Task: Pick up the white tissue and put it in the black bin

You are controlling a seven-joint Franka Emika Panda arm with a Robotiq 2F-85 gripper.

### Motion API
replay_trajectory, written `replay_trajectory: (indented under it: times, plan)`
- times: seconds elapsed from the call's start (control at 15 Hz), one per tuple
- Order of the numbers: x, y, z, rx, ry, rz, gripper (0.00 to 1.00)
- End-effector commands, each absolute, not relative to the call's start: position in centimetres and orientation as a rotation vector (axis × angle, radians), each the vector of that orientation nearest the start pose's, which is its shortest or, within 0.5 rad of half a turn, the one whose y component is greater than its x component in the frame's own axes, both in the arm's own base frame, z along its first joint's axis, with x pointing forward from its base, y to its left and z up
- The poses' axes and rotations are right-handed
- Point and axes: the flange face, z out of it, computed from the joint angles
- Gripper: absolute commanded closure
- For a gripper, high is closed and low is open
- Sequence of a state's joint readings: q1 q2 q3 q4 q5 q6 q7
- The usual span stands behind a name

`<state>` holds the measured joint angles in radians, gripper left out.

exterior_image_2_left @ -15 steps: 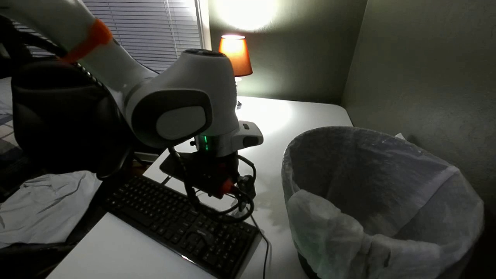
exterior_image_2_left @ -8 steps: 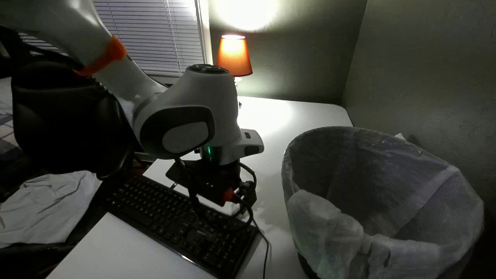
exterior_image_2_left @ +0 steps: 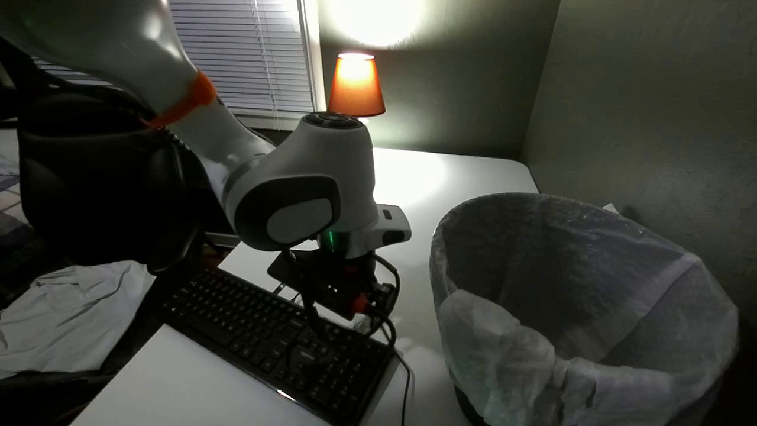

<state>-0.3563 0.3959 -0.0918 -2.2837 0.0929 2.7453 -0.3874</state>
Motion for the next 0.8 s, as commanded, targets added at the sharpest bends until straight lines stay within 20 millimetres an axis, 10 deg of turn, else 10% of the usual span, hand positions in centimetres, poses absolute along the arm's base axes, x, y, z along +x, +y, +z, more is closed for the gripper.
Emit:
replay_trajectory:
  times: [0.0,0.4,0.73]
  plan:
    - [49.1,-24.5,17.3,-3.143,0.209,-0.116,0.55]
    - [50.1,-25.1,15.9,-3.133,0.195,-0.099,0.99]
    - [50.5,-23.6,16.8,-3.118,0.211,-0.116,0.99]
